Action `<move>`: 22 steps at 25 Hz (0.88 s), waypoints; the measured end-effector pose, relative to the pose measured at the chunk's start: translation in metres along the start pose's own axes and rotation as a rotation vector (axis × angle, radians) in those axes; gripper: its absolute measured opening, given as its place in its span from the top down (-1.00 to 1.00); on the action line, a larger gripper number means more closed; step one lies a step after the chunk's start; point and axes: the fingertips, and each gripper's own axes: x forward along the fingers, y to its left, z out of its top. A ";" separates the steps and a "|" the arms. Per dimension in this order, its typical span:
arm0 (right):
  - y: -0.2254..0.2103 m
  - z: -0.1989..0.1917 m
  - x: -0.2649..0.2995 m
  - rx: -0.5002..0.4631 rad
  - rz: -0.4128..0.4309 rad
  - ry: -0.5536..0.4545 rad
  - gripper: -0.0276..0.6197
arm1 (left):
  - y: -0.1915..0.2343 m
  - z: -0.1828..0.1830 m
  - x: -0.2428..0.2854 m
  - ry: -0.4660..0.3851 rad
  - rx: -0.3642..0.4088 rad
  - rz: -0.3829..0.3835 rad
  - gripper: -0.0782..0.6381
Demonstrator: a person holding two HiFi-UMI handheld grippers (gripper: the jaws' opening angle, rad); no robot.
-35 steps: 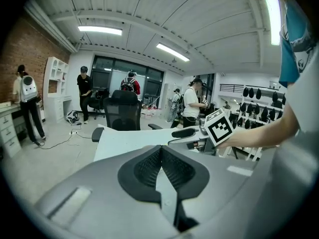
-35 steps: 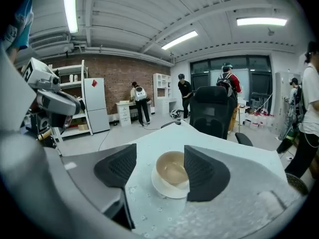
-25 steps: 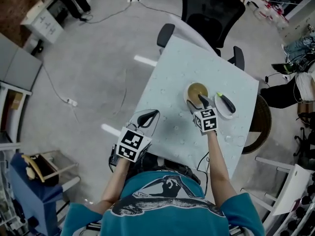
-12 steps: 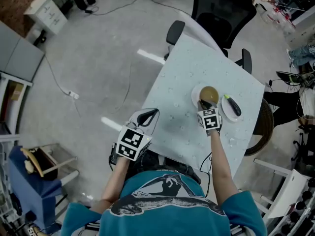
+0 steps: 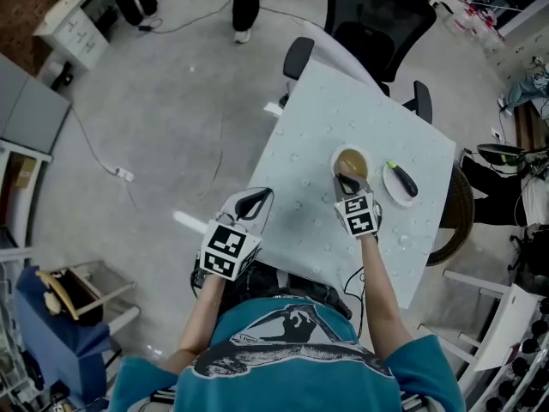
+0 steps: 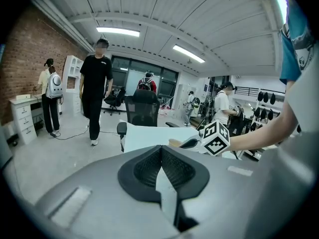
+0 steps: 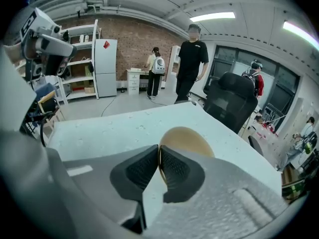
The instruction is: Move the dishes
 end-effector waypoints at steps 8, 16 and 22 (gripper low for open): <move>0.082 0.029 -0.006 -0.096 0.139 -0.057 0.86 | -0.002 0.001 -0.007 -0.027 0.015 -0.005 0.75; 0.156 0.012 0.002 -0.240 0.288 0.000 0.86 | -0.001 -0.001 -0.019 -0.032 0.005 0.010 0.75; 0.177 -0.007 0.008 -0.259 0.347 0.054 0.82 | -0.001 0.000 -0.022 -0.032 0.007 0.012 0.75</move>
